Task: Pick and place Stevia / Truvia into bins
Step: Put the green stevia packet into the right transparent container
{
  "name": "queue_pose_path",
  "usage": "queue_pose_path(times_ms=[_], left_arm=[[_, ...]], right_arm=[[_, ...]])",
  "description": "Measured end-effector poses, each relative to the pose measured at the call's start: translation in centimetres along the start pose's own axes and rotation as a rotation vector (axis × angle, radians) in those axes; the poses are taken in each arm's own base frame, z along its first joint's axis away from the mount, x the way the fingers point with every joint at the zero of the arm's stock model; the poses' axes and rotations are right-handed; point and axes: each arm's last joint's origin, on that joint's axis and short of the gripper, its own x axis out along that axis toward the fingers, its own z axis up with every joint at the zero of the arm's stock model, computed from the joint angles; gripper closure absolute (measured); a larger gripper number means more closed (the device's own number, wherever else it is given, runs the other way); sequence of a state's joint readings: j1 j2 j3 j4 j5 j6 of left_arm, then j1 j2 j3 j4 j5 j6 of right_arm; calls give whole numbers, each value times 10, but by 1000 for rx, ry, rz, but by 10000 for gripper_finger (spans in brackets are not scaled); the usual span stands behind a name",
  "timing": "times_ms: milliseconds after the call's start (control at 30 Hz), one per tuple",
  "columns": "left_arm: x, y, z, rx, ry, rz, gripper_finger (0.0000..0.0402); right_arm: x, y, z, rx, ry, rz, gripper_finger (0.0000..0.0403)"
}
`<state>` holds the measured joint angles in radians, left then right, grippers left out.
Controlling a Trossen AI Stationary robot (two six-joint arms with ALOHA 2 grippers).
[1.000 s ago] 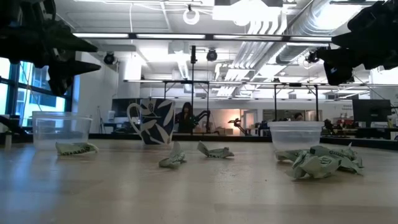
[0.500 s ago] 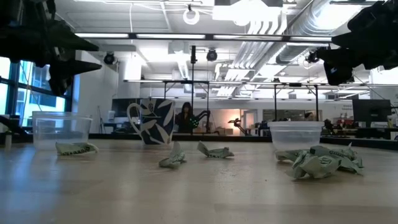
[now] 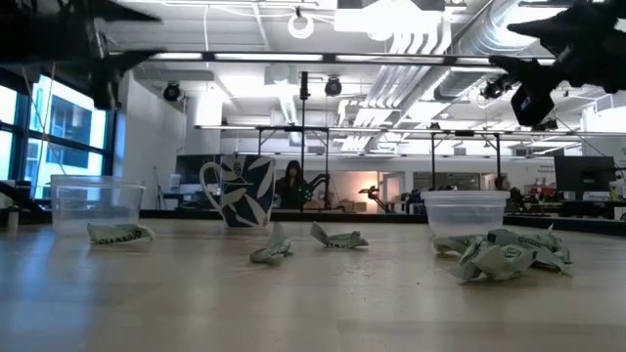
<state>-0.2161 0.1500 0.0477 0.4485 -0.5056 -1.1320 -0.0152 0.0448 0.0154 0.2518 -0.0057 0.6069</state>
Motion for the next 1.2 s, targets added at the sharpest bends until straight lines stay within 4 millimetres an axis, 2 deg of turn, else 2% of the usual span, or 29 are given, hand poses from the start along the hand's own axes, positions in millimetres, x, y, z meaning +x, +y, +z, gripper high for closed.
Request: queue_pose_path(times_ms=[167, 267, 400, 567, 667, 767, 833, 967, 1067, 1200], left_arm=[[17, -29, 1, 165, 15, -116, 190], [33, -47, -5, 267, 115, -164, 190], [56, -64, -16, 355, 272, -226, 190], [76, -72, -26, 431, 336, -210, 190], [80, -62, -34, 542, 421, -134, 190], [77, -43, -42, 590, 560, 10, 190], [73, -30, -45, 606, 638, 131, 190], [60, -12, -46, 587, 761, 341, 190], [54, -9, -46, 564, 863, 352, 190], [50, -18, -45, 550, 961, 211, 190]], right_arm=[[-2, 6, 16, 225, -236, -9, 233], [-3, 5, 20, 270, -321, -58, 234], [-4, 9, 25, 295, -385, -29, 234], [1, 13, 28, 354, -376, 17, 234], [15, 20, 37, 347, -342, -34, 233], [39, 29, 47, 307, -253, -81, 233], [58, 34, 49, 294, -112, -115, 233], [95, 31, 36, 327, 237, -288, 233], [117, 28, 21, 374, 445, -411, 233], [142, 30, 4, 337, 612, -518, 234]])
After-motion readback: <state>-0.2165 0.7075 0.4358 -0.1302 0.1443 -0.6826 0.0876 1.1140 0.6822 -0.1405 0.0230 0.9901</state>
